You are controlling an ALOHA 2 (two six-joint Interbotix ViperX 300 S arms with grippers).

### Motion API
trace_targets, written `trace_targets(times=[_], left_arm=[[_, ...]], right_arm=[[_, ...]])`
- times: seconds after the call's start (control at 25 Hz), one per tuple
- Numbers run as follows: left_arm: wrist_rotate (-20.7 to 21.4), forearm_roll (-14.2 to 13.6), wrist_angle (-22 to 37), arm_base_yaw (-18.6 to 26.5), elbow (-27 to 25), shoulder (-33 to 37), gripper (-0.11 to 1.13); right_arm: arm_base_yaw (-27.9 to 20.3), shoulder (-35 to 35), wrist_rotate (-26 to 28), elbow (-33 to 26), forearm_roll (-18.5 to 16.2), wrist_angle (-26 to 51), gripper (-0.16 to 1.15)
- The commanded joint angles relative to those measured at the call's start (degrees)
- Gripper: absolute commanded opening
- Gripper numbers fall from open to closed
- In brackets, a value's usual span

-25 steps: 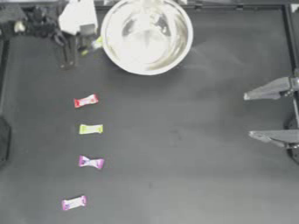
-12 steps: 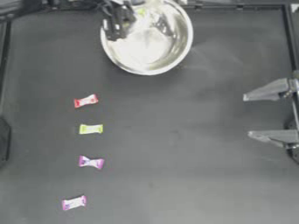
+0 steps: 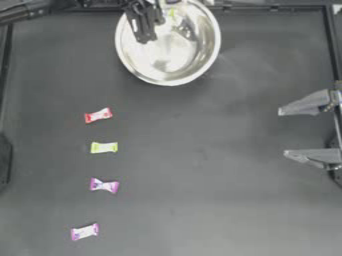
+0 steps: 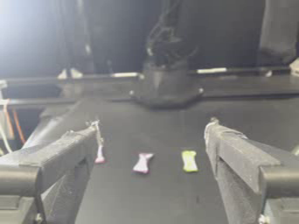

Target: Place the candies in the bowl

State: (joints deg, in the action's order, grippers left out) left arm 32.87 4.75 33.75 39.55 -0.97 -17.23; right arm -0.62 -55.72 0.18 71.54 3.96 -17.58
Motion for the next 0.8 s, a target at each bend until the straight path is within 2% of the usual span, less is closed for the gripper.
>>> trace_targets(times=[0.04,0.16,0.2,0.24,0.36,0.56,0.8], left_arm=[[1.9,1.7,-0.1,0.1,1.8,2.6,0.63],[1.9,4.4,0.0,0.2,1.7,2.9,1.02],[2.0,4.8,0.1,0.1,1.6,2.9,1.08],[2.0,5.1,0.2,0.1,1.6,3.0,1.09],[2.0,5.4,0.4,0.0,1.1,3.6,0.97],[2.1,5.4,0.9,-1.0,-0.4,6.8,0.99],[2.2,5.4,0.3,-3.5,-7.1,16.1,0.99]], right_arm=[[0.0,-0.7,-0.1,-0.3,0.3,-0.4,1.0],[0.0,-2.7,-0.1,0.4,0.4,-0.4,1.0],[0.0,-3.3,0.0,0.5,0.4,-0.4,1.0],[0.0,-3.8,-0.1,0.6,0.4,-0.2,1.0],[0.0,-3.9,-0.1,0.5,0.2,0.4,1.0],[0.0,-4.0,-0.1,0.4,0.0,0.7,1.0],[0.0,-3.9,-0.1,0.4,0.1,1.0,1.0]])
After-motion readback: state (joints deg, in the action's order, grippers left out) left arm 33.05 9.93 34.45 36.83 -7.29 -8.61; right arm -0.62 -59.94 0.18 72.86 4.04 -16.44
